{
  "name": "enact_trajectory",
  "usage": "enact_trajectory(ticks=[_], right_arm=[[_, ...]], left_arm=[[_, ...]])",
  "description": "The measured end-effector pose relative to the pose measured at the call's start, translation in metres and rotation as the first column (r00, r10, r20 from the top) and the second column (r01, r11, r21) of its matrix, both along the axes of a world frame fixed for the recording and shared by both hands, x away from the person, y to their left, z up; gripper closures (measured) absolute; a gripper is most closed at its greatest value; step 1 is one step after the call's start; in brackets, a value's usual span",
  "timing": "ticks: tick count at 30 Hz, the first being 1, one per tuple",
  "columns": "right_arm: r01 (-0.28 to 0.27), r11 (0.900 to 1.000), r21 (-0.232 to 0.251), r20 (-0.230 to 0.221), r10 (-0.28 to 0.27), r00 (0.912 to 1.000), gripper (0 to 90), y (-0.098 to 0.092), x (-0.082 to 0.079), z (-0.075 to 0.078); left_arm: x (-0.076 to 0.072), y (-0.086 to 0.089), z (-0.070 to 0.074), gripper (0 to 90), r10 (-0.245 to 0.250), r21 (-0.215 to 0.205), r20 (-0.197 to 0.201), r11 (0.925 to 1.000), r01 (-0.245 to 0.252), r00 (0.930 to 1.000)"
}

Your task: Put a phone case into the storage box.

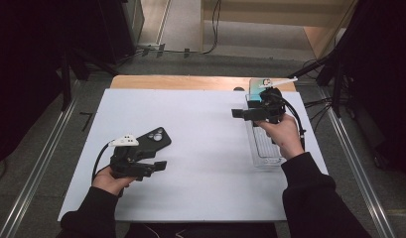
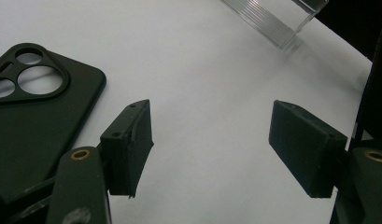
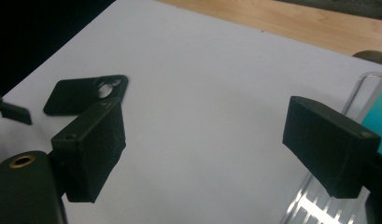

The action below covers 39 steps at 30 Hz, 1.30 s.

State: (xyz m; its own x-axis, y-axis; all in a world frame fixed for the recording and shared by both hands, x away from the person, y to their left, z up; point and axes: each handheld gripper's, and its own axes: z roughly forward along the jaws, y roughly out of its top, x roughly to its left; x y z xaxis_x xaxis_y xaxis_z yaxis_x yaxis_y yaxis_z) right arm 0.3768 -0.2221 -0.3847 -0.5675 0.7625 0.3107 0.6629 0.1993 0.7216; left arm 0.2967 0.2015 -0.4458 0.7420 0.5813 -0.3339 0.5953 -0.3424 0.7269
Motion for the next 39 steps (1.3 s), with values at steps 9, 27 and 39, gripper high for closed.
enact_trajectory(ticks=[9,27,39], right_arm=[[-0.103,0.995,-0.007,-0.002,0.103,0.9947,12.4,0.014,-0.031,-0.008],[-0.216,0.976,-0.042,-0.024,0.215,0.9764,18.0,0.021,-0.078,-0.031],[-0.256,0.964,-0.073,-0.013,0.256,0.9666,21.3,0.013,-0.100,-0.048]], left_arm=[[0.000,-0.002,0.002,30.2,-0.005,-0.002,0.002,1.0000,0.005,1.0000],[-0.001,-0.003,0.004,30.2,-0.015,-0.010,0.008,0.9998,0.015,0.9999],[-0.006,-0.003,0.005,30.2,-0.038,-0.011,0.011,0.9992,0.038,0.9992]])
